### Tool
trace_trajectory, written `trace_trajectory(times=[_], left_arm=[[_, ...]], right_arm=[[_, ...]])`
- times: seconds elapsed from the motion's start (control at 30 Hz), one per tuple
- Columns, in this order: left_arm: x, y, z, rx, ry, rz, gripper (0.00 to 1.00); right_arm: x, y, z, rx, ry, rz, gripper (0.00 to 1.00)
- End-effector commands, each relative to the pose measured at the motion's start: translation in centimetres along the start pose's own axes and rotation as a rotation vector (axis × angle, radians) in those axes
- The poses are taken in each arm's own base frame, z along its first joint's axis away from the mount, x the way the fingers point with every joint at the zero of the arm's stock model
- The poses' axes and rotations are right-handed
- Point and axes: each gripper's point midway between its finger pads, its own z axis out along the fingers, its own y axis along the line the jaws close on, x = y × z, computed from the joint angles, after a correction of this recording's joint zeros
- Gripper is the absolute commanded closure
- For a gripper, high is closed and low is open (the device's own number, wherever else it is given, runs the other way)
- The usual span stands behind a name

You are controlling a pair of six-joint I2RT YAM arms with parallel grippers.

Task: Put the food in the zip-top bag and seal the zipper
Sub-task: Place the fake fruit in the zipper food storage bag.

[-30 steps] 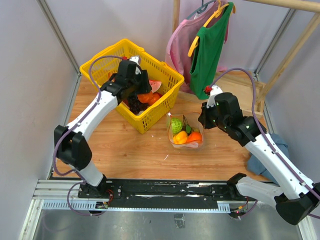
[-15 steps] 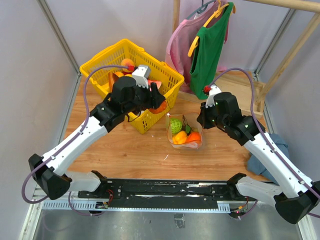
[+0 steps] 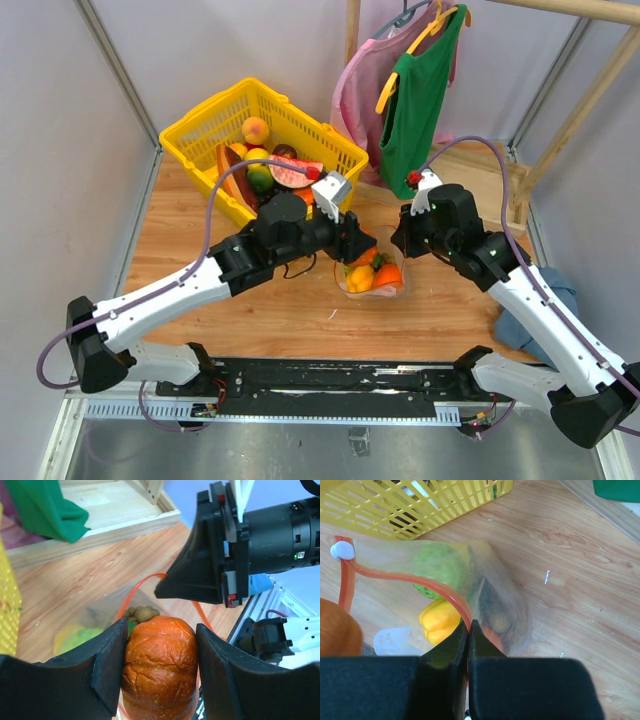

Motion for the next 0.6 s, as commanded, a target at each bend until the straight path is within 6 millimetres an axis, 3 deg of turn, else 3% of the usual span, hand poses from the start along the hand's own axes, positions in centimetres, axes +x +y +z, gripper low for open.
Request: trace_trajectory(times=[0.0, 0.1, 0.3, 0.57], left_arm=[[0.1, -1.2, 2.2, 0.025, -0.047, 0.052, 0.84], [1.4, -1.0, 3.6, 0.001, -0.027, 0.082, 0.81], [3.9, 2.1, 5.5, -0.128, 0.016, 0.156, 0.73], [4.1, 2.2, 5.9, -0.129, 0.001, 0.157, 0.44]], right_arm=[[-0.5, 0.9, -0.2, -0.036, -0.029, 0.002, 1.00], [-0.3, 1.1, 0.0, -0.050, -0.021, 0.003, 1.00], [-0.3, 1.3, 0.0, -0.059, -0.022, 0.004, 1.00], [-0.2, 1.3, 0.0, -0.060, -0.023, 0.004, 0.99]])
